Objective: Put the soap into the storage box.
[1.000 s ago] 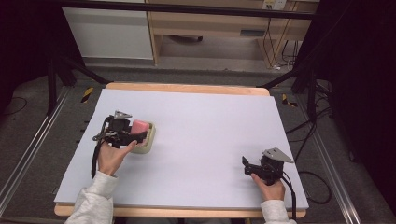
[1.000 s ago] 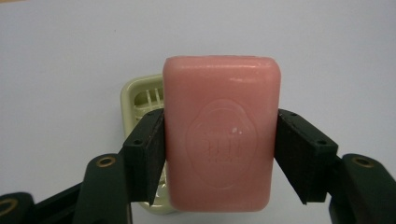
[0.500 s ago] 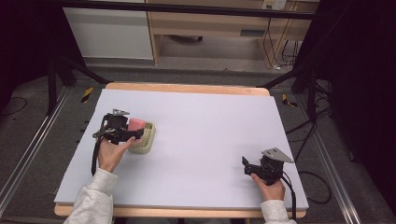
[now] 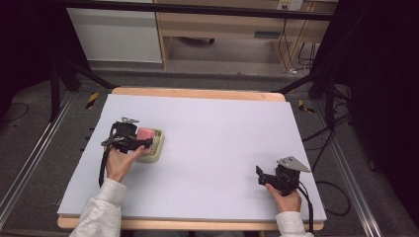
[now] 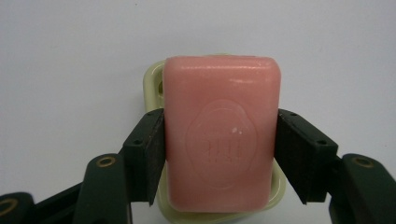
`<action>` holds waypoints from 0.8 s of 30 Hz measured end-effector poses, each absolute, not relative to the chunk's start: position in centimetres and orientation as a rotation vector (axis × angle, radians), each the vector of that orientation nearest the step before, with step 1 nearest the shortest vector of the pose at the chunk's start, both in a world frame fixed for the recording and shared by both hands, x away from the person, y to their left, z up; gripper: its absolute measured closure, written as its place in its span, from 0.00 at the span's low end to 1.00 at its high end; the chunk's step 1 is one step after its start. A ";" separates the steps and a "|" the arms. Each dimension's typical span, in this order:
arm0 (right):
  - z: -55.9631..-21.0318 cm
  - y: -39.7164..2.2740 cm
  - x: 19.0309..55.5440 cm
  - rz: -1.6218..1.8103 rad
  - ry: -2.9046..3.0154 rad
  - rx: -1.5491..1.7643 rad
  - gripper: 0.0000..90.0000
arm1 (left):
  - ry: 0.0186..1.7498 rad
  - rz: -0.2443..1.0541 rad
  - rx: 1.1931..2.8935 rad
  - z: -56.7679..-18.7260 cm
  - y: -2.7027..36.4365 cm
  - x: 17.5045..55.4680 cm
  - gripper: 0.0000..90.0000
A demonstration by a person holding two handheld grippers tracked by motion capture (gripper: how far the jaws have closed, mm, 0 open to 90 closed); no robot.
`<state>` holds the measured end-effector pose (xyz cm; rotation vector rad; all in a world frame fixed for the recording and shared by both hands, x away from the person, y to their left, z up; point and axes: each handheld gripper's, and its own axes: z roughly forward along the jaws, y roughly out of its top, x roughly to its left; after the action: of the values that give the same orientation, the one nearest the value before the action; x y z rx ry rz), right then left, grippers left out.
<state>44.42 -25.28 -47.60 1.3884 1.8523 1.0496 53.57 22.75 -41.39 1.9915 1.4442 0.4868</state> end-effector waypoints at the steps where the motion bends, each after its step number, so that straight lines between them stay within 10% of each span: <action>1: -47.6 -25.3 44.4 1.049 1.854 1.388 0.06 | 1.445 0.486 1.993 -41.5 22.7 53.6 0.41; 24: -47.7 -25.2 44.5 1.044 1.858 1.384 0.06 | 1.481 0.461 2.007 -42.8 22.2 54.3 0.41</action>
<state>44.46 -25.23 -47.66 1.3837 1.8583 1.0442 54.31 22.23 -42.80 2.0070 1.4806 0.4611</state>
